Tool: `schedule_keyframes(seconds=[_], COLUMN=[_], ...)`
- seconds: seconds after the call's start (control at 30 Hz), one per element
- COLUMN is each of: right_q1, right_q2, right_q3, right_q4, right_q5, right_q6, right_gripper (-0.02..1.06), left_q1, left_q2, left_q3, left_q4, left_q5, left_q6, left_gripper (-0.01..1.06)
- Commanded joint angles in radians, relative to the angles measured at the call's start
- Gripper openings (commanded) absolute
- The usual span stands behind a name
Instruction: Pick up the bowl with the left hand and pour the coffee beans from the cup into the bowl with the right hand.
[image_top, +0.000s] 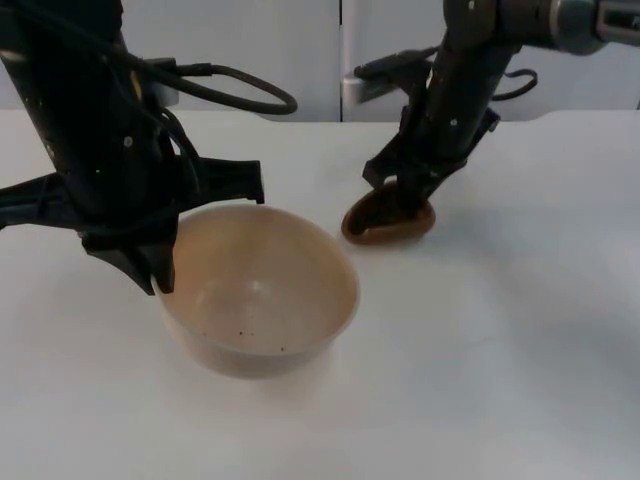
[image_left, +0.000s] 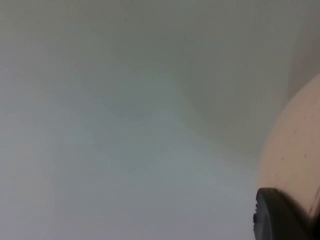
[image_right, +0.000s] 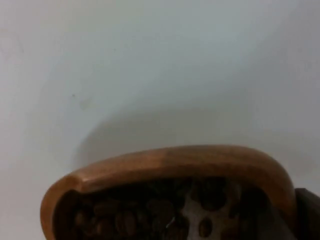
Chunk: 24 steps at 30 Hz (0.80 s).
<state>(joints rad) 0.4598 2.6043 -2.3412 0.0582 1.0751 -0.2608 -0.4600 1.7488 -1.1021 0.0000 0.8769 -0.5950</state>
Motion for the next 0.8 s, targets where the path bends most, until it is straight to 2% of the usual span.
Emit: schedule_keyframes(seconds=[0.0, 0.4, 0.77], right_q1=[0.000, 0.000, 0.000], right_q2=[-0.041, -0.191, -0.345], right_q3=[0.000, 0.000, 0.000], right_q4=[0.000, 0.000, -0.001], right_q5=[0.015, 0.146, 0.146], right_q6=[-0.002, -0.002, -0.011], right_gripper=[0.00, 0.00, 0.00], left_q1=[-0.004, -0.004, -0.004], left_q2=[-0.003, -0.003, -0.003], left_q3=[0.001, 0.001, 0.001], left_q4=[0.009, 0.009, 0.007], left_q5=[-0.001, -0.001, -0.001], left_q6=[-0.004, -0.004, -0.004], left_gripper=[0.05, 0.05, 0.05])
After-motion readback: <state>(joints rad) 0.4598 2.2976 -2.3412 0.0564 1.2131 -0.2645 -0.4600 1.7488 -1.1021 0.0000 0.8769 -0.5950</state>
